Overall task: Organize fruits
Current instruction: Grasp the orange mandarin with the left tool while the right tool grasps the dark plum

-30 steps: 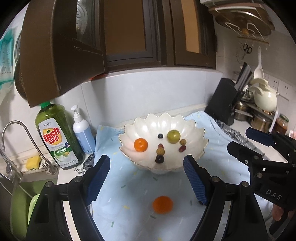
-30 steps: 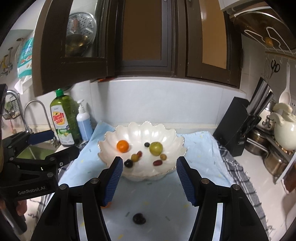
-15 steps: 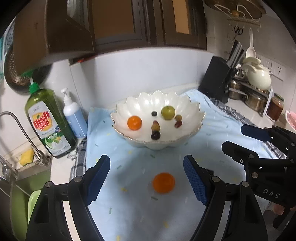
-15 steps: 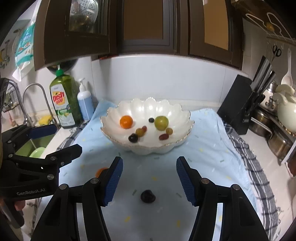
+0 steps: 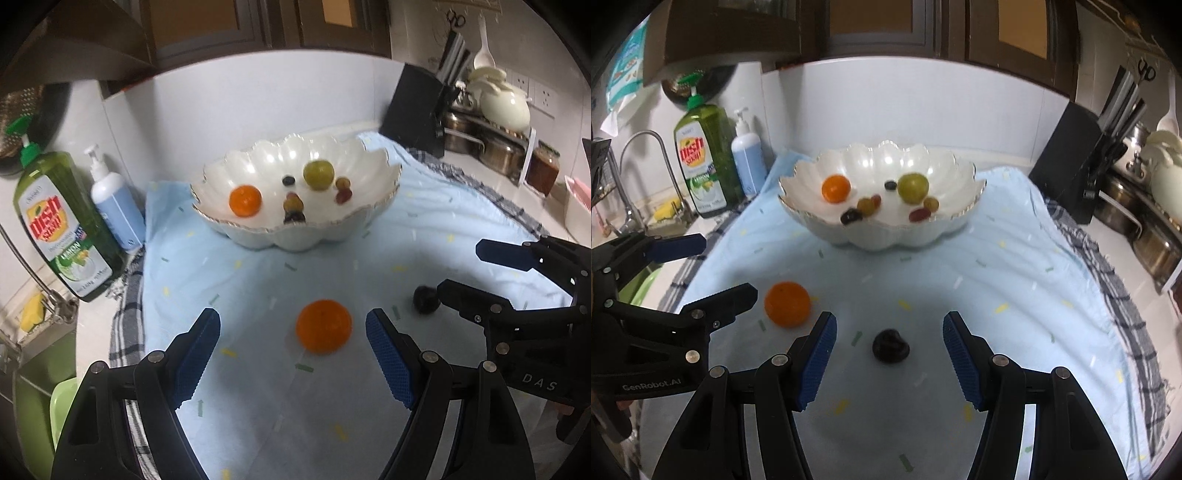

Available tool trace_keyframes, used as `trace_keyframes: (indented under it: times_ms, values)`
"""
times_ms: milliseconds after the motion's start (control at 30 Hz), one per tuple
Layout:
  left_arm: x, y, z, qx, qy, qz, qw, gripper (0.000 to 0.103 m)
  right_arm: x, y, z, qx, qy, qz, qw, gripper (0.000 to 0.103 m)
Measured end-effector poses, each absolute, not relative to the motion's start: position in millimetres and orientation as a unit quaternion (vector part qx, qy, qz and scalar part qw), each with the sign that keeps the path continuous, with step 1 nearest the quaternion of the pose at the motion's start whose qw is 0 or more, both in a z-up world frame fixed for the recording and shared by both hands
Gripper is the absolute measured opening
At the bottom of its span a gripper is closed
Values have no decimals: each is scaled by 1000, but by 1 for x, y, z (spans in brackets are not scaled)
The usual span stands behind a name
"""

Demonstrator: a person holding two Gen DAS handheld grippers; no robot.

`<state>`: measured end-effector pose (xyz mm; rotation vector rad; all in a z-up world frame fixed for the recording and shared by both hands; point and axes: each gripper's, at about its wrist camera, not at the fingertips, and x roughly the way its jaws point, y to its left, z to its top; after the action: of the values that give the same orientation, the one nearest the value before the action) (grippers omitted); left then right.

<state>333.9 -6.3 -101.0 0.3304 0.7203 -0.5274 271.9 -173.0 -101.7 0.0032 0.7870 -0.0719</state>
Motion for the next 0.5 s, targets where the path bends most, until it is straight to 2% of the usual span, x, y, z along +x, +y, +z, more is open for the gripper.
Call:
trace_keyframes:
  times_ms: [267,500]
  values:
    - [344,-14,-128,168,369,-271,873,80,278,-174,-124,8,407,-39,913,61]
    - [352,-21,-139,173,377,-280,866,72,286,-176,-136,7,423,-37,905,59]
